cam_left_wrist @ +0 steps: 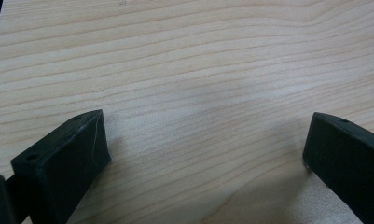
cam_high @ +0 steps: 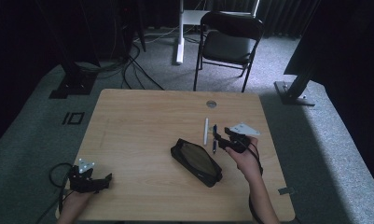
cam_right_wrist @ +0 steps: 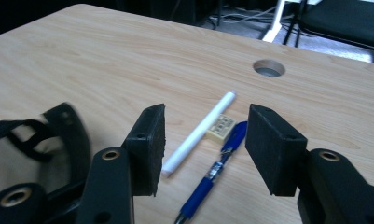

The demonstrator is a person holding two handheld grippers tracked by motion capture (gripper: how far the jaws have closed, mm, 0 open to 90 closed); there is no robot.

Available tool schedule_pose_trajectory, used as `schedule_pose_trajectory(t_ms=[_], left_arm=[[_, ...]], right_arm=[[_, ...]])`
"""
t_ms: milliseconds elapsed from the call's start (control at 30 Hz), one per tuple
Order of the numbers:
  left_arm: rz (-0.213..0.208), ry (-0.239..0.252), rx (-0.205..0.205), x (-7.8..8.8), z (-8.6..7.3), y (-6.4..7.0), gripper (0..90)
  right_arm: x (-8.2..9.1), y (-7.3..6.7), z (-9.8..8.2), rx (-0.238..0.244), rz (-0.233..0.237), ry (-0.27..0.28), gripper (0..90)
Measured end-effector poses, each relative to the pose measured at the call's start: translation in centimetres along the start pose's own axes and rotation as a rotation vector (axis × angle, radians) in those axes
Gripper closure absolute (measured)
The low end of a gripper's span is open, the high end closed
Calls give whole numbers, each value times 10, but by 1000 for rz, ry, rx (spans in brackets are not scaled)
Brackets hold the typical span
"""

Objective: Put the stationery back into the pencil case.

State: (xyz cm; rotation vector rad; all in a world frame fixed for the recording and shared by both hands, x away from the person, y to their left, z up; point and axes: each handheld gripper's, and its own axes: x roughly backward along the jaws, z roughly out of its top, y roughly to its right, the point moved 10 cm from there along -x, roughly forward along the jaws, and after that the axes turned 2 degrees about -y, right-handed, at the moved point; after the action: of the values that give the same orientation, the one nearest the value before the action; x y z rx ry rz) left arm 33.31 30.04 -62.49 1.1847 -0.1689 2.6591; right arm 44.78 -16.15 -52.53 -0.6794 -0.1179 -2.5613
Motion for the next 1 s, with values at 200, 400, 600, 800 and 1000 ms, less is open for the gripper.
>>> schedule_pose_trajectory(t_ms=[200,400,600,800,1000], left_arm=[[0,0,0,0,0,0,3],[0,0,0,0,0,0,3],[0,0,0,0,0,0,4],[0,0,0,0,0,0,4],[0,0,0,0,0,0,4]], right_arm=[[-15,9,-5,-38,-36,-25,487],[-29,17,-9,-73,-63,-52,497],[-42,18,-16,-83,-79,-81,501],[-54,19,-22,-120,-101,-109,510],[-62,23,-31,-110,-140,-160,520]])
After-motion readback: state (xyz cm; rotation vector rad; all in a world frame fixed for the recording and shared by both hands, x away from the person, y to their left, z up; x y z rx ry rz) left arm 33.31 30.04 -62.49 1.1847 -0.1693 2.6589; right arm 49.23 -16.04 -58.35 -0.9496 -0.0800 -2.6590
